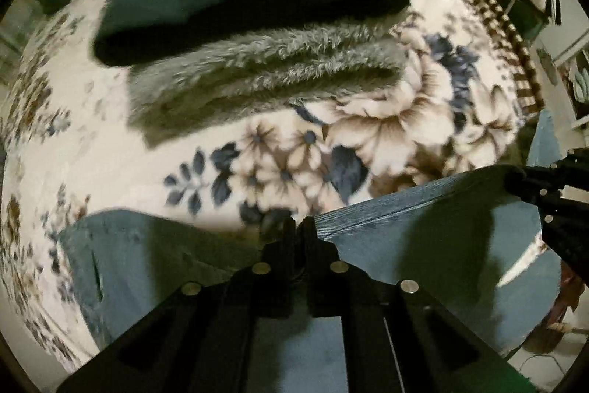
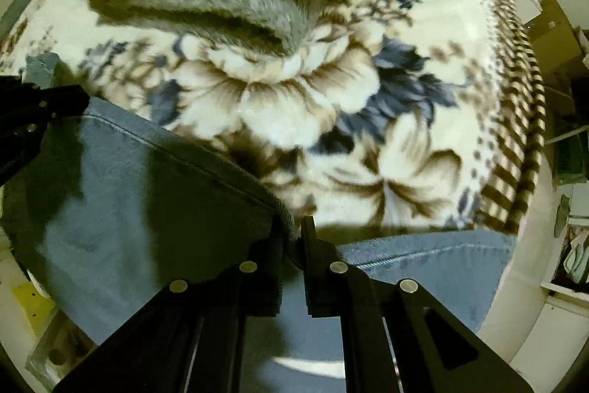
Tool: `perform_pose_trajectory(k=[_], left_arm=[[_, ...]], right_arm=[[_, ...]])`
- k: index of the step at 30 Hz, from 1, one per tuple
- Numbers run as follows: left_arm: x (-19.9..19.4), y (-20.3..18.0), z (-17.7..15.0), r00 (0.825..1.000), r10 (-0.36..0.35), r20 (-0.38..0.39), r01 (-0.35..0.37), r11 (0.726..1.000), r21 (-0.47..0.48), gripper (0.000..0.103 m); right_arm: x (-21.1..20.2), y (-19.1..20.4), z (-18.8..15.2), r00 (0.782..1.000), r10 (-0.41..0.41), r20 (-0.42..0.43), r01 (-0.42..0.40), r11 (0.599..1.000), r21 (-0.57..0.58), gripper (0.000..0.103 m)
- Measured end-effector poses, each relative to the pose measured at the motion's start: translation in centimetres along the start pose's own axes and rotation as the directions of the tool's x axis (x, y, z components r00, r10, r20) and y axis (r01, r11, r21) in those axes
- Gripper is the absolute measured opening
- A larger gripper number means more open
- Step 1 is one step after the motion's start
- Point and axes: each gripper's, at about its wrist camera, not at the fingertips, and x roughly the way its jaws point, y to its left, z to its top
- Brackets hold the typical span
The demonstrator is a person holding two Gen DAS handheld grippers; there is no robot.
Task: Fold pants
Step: 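Grasp the jeans leg hems with both grippers and lift them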
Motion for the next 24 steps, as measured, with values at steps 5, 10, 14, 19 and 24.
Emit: perform_pose_trajectory(k=[5,10,14,19,24], left_arm=[[-1.2,0.2,-1.8,0.999,-0.011,0.035,0.013,0.997,-0.077,0.002],[-2.3,-1.8,-7.1,0.997,-0.078,0.013,0.079,0.984,-0.162,0.002],[-2.6,-2.3,-11.7,0.994,-0.108,-0.027,0.102,0.979,-0.178,0.002],[-0.8,-2.5,-17.7,0.983,-0.153,-0.104,0.128,0.968,-0.218,0.002],[3.1,-2.9,-21.7,0.975,-0.148,-0.164,0.109,0.968,-0.226,0.003]], right_arm=[[-4.8,3.7,-2.4,0.999,0.01,0.045,-0.01,1.0,0.005,0.008],[-9.0,8.5,-9.4,0.998,0.024,0.059,-0.025,1.0,0.012,0.007],[-10.0,11.6,-15.0,0.999,0.031,0.035,-0.032,0.999,0.031,0.007],[-8.2,14.8,-21.5,0.998,0.042,-0.047,-0.04,0.998,0.045,0.007],[-4.8,17.1,-25.9,0.992,0.031,-0.125,-0.022,0.997,0.079,0.007]])
